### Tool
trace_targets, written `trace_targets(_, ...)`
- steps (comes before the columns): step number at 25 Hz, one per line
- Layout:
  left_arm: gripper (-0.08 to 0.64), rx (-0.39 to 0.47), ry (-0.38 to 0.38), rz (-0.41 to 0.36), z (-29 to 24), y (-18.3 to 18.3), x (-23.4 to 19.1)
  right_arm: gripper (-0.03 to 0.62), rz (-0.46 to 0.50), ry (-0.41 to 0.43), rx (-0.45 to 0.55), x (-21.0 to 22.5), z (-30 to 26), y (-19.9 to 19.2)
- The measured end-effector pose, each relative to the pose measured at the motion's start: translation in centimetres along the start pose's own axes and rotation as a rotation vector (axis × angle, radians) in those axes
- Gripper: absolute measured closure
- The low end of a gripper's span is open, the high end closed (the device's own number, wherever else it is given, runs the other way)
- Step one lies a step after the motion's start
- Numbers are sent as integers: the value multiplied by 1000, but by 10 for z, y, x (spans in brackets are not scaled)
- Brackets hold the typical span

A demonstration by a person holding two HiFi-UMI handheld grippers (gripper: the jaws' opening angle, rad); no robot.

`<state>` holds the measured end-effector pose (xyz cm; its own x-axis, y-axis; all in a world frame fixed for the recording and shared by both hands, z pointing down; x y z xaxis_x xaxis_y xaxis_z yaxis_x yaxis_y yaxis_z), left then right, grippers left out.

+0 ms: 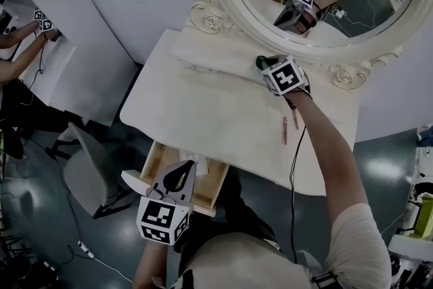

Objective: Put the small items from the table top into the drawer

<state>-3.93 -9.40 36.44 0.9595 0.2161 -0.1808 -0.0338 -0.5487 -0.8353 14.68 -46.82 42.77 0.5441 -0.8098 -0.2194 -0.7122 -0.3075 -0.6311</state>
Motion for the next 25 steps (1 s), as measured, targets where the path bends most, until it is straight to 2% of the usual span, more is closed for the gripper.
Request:
trace_targets(13, 503, 53, -38, -33, 30, -1, 2, 566, 33, -31, 29, -22, 49, 9)
trace_targets(25, 503, 112, -89, -72, 57, 7, -5, 566, 48, -49, 2, -50, 91, 9)
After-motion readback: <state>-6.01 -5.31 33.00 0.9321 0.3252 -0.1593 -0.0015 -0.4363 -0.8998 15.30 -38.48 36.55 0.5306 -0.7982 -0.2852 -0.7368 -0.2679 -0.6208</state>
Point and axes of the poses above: the fingertips, and each gripper's own axes: z backward along the fingers, x to its right, y out of its top, the point moved 8 cm from there along z, backward along the fingers, and after that the axes turned 3 degrees about y, right-handed, at the moved point
